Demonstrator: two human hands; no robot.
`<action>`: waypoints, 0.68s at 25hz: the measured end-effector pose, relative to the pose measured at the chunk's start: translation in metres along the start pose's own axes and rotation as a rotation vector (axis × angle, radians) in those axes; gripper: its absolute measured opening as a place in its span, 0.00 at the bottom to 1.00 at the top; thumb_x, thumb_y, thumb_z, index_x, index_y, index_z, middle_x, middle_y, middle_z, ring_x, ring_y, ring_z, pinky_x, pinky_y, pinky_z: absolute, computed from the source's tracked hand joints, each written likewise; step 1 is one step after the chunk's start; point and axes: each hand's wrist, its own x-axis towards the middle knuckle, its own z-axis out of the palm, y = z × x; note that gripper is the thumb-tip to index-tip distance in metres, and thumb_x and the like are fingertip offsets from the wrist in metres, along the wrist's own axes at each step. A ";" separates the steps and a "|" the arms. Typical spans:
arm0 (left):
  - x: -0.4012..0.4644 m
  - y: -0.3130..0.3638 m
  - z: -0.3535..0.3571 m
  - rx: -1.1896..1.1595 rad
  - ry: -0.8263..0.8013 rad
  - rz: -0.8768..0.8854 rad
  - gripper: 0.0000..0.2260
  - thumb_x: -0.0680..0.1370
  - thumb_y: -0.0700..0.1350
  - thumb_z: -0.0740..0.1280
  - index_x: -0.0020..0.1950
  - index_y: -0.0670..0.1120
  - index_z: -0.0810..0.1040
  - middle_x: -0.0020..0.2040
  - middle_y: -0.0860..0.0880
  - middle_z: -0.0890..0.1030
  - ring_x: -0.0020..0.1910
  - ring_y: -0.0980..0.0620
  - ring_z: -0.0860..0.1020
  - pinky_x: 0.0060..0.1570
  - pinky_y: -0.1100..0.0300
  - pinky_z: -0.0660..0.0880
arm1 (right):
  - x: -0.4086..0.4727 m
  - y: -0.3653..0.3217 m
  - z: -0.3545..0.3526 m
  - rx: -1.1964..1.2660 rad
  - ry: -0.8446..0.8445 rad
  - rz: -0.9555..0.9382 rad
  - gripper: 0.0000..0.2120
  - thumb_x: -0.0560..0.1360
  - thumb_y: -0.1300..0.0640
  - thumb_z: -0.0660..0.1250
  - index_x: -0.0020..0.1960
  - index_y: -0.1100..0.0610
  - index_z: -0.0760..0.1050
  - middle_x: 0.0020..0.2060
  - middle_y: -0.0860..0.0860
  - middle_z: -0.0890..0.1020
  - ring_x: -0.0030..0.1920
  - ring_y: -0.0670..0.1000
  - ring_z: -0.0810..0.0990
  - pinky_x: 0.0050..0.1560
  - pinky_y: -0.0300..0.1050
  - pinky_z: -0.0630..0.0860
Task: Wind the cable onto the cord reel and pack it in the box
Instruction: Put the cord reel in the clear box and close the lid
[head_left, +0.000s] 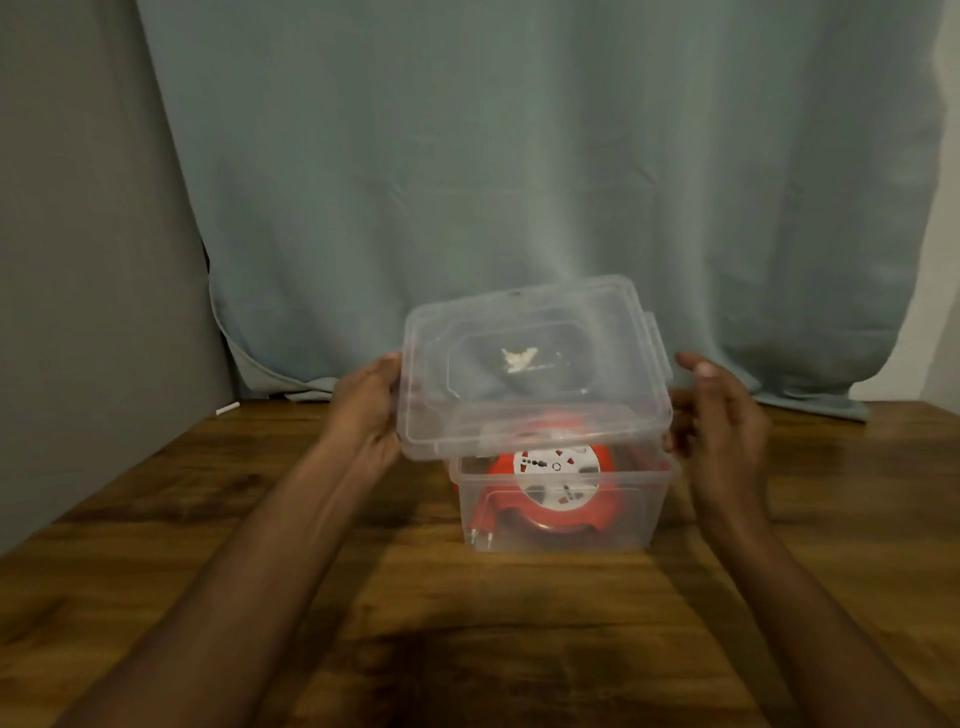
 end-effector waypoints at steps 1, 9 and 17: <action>0.003 -0.008 -0.002 0.001 -0.001 -0.048 0.07 0.83 0.40 0.68 0.48 0.39 0.84 0.38 0.44 0.86 0.31 0.49 0.85 0.29 0.55 0.83 | 0.005 -0.001 0.000 -0.045 -0.026 0.036 0.12 0.84 0.52 0.67 0.64 0.55 0.82 0.43 0.51 0.86 0.38 0.49 0.83 0.38 0.42 0.79; 0.013 -0.041 -0.015 0.564 -0.044 0.135 0.06 0.79 0.42 0.74 0.55 0.45 0.85 0.47 0.46 0.88 0.41 0.55 0.85 0.40 0.62 0.82 | 0.036 0.003 -0.023 -0.405 -0.205 0.312 0.10 0.75 0.58 0.78 0.49 0.65 0.87 0.38 0.60 0.87 0.24 0.43 0.78 0.21 0.34 0.71; 0.017 -0.044 -0.010 0.828 -0.037 0.232 0.26 0.76 0.39 0.77 0.73 0.40 0.76 0.65 0.45 0.82 0.62 0.45 0.81 0.64 0.47 0.80 | 0.034 0.009 -0.023 -0.547 -0.265 0.378 0.12 0.73 0.55 0.80 0.54 0.59 0.85 0.44 0.56 0.88 0.35 0.51 0.82 0.30 0.42 0.73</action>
